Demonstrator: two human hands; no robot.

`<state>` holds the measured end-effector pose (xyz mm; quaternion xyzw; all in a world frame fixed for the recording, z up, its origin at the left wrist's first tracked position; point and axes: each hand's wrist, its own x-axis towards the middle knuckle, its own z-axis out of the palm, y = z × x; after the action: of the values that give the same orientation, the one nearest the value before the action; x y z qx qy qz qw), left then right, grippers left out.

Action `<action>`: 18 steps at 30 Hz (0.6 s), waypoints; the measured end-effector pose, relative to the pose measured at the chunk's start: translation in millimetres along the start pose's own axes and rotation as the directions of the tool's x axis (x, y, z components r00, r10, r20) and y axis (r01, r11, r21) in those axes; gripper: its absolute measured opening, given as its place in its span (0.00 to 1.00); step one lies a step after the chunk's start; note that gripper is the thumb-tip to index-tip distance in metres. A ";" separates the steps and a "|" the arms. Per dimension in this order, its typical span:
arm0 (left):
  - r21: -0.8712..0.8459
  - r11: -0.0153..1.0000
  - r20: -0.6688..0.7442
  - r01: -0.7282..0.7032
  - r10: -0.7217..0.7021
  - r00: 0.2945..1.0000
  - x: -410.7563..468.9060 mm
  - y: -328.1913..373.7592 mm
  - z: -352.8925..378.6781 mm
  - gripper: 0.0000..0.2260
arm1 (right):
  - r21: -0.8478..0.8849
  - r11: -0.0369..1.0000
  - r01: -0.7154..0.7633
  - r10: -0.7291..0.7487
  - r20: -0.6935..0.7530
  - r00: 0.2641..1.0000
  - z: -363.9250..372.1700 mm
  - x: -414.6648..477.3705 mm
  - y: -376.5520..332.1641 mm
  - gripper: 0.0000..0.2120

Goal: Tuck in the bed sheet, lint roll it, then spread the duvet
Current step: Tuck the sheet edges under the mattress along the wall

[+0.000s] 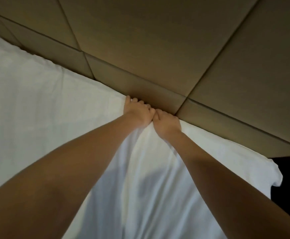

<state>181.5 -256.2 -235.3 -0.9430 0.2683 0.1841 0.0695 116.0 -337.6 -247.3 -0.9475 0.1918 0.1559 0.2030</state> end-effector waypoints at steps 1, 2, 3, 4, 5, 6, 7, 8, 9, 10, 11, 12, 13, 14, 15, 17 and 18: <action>0.010 1.000 0.006 0.020 -0.020 1.000 -2.7 5.1 -1.3 0.21 | 0.030 0.999 0.038 -0.037 -0.036 0.999 0.5 -6.6 3.7 0.17; 0.007 1.000 -0.027 0.027 -0.027 0.999 -9.5 10.5 -2.2 0.20 | 0.044 0.997 0.067 -0.062 -0.108 0.992 2.7 -18.2 9.2 0.18; -0.012 1.000 -0.082 0.025 -0.026 0.996 -18.6 15.4 -2.1 0.21 | 0.020 0.997 0.077 -0.071 -0.212 0.975 4.2 -33.0 17.5 0.18; -0.072 0.997 -0.187 -0.029 0.015 0.982 -29.4 21.9 -0.8 0.24 | -0.026 0.998 0.053 -0.058 -0.307 0.950 5.1 -47.2 29.2 0.20; -0.132 0.981 -0.294 -0.141 0.097 0.951 -39.8 30.9 0.8 0.27 | -0.051 0.999 -0.002 -0.017 -0.366 0.931 3.6 -61.0 43.5 0.22; -0.188 0.947 -0.373 -0.261 0.177 0.911 -46.8 43.4 1.4 0.29 | -0.037 0.998 -0.060 0.041 -0.393 0.919 0.8 -72.9 60.5 0.26; -0.227 0.912 -0.386 -0.341 0.237 0.891 -51.4 58.5 0.6 0.29 | -0.026 0.995 -0.091 0.075 -0.372 0.925 -3.2 -81.1 77.2 0.28; -0.241 0.899 -0.324 -0.365 0.280 0.904 -54.2 75.6 0.3 0.27 | -0.041 0.996 -0.084 0.064 -0.349 0.935 -5.5 -85.7 92.9 0.31; -0.236 0.913 -0.226 -0.334 0.283 0.932 -55.0 92.5 3.3 0.25 | -0.061 0.997 -0.046 0.024 -0.314 0.949 -7.7 -87.9 105.0 0.32; -0.194 0.940 -0.148 -0.282 0.256 0.955 -53.4 106.8 9.2 0.21 | -0.077 0.997 -0.012 -0.009 -0.271 0.963 -9.7 -87.7 112.9 0.31; -0.132 0.961 -0.120 -0.242 0.227 0.967 -50.0 116.8 13.5 0.19 | -0.082 0.997 0.008 -0.026 -0.221 0.975 -10.1 -84.1 117.3 0.29; -0.058 0.972 -0.108 -0.226 0.219 0.970 -46.7 122.9 13.8 0.17 | -0.081 0.997 0.014 -0.029 -0.185 0.982 -10.0 -77.9 120.6 0.26; -0.004 0.975 -0.100 -0.220 0.219 0.971 -41.9 126.1 12.7 0.16 | -0.061 0.998 0.008 -0.017 -0.146 0.989 -12.6 -72.1 121.5 0.22; 0.009 0.978 -0.079 -0.207 0.207 0.975 -37.6 128.3 10.7 0.16 | -0.035 0.999 0.006 -0.010 -0.119 0.993 -15.9 -68.3 121.2 0.19; 0.007 0.982 -0.054 -0.187 0.187 0.981 -33.9 130.2 8.5 0.16 | -0.021 1.000 0.016 -0.018 -0.100 0.995 -18.2 -65.7 121.7 0.18; 0.008 0.991 -0.027 -0.135 0.135 0.990 -35.3 135.5 8.3 0.17 | 0.002 0.998 0.056 -0.056 -0.084 0.995 -20.1 -67.5 125.5 0.18; 0.007 0.993 -0.053 -0.115 0.115 0.992 -41.5 139.2 10.0 0.17 | 0.025 0.997 0.072 -0.069 -0.105 0.992 -19.6 -74.4 128.5 0.19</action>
<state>71.7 -351.8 -233.1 -0.9305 0.3242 0.1620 0.0532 0.1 -432.4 -244.2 -0.9574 0.1709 0.0962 0.2119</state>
